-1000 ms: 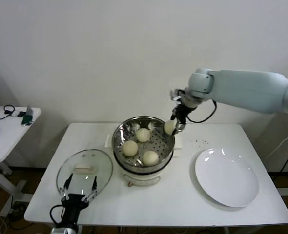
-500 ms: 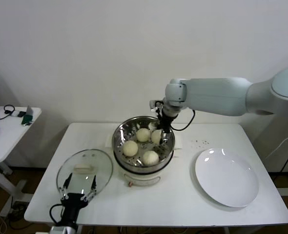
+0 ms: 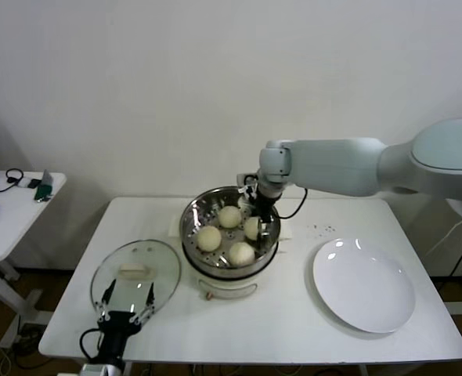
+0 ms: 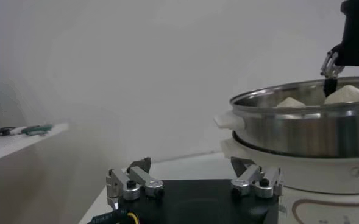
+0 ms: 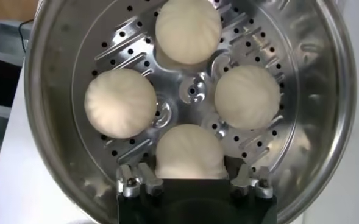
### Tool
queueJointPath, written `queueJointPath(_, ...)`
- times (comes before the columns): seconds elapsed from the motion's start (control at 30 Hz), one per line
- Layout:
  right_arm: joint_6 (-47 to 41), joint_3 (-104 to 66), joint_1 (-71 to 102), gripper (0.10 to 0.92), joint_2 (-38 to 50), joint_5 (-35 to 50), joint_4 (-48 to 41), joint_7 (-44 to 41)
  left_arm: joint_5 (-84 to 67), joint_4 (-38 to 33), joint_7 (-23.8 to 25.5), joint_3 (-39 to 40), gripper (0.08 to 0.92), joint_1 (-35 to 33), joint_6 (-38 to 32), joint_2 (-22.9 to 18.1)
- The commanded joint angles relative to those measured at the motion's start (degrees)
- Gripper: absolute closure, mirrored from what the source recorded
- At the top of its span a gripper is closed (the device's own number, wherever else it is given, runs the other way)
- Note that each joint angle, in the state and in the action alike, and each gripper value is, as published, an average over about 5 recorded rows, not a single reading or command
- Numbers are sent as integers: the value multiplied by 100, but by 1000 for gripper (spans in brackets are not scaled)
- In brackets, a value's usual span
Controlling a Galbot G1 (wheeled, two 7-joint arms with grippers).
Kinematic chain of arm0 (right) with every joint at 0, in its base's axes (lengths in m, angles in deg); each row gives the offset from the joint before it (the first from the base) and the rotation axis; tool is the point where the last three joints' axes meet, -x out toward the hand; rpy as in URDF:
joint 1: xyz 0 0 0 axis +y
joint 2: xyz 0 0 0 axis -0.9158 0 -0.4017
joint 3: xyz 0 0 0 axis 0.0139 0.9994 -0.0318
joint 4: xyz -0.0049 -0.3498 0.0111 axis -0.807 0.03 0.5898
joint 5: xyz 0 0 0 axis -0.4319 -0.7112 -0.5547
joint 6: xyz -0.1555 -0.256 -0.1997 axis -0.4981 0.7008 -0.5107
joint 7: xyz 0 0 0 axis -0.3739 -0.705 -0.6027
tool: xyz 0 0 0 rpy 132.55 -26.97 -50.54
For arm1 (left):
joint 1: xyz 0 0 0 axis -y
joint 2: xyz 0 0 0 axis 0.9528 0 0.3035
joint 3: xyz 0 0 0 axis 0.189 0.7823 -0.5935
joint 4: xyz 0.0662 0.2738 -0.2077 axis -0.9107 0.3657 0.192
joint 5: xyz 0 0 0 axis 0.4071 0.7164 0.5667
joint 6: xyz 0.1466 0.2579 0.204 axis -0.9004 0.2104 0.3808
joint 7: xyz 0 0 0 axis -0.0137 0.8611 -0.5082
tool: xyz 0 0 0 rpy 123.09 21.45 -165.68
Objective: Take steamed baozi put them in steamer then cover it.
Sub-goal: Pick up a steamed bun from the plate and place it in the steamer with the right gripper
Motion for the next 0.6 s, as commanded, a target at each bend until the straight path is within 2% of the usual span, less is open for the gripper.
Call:
queueJointPath(0.03, 106, -52, -4, 229, -11, 14, -122, -203, 16, -35, -39, -4, 177, -3, 41, -34)
queueJointPath(0.2, 178, -77, -277, 204, 259, 63, 73, -393, 39, -85, -42, -14, 177, -15, 64, -48)
queueJointPath(0.33, 280, -274, -562, 203, 806, 213, 337, -400, 51, -102, -41, -51, 177, -23, 61, -54)
queueJointPath(0.6, 1254, -758, -588, 203, 2206, 640, 807, 945, 201, -80, -119, -128, 177, 92, 81, -94)
